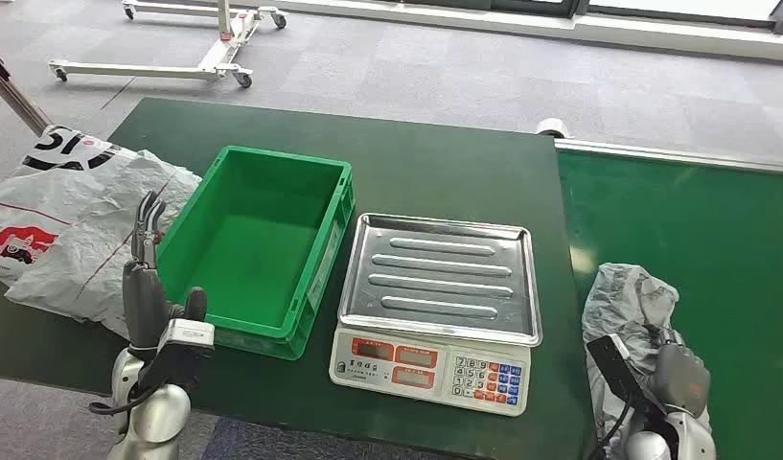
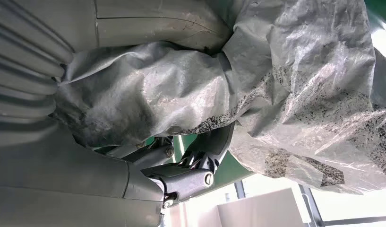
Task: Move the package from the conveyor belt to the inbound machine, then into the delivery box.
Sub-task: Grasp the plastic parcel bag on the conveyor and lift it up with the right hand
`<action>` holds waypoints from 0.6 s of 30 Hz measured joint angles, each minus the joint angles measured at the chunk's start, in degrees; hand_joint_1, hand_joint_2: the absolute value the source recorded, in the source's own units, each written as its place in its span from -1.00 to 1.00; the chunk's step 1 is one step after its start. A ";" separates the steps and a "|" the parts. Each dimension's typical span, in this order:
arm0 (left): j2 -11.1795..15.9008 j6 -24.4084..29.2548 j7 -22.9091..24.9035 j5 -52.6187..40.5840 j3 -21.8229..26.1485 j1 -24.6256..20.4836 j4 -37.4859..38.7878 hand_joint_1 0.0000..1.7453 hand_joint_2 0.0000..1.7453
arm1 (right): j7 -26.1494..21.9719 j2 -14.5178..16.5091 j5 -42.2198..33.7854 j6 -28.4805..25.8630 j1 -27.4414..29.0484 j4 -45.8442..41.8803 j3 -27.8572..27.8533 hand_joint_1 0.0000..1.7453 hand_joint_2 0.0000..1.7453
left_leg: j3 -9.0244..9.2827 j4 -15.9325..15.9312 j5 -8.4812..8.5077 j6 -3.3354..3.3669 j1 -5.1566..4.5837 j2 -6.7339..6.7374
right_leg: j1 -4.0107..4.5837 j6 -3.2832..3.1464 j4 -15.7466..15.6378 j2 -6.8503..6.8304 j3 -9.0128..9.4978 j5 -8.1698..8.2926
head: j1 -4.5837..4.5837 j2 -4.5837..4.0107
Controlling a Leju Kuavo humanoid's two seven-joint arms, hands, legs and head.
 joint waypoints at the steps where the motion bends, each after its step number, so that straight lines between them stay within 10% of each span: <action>1: 0.00 -0.01 0.00 0.01 0.00 0.00 0.00 -1.00 -1.00 | 0.00 0.00 -0.01 -0.01 0.01 -0.05 0.00 1.00 1.00 | 0.00 0.00 0.00 0.00 0.00 0.00 | 0.00 0.00 0.00 0.00 0.00 0.00 | 0.00 0.00; 18: 0.00 0.00 0.00 0.06 0.13 -0.18 0.19 -1.00 -1.00 | 0.00 0.00 -0.02 -0.04 0.14 -0.66 0.00 1.00 1.00 | -0.01 -0.01 0.00 0.00 0.00 0.00 | 0.00 0.00 0.00 0.00 -0.02 0.00 | 0.00 -0.01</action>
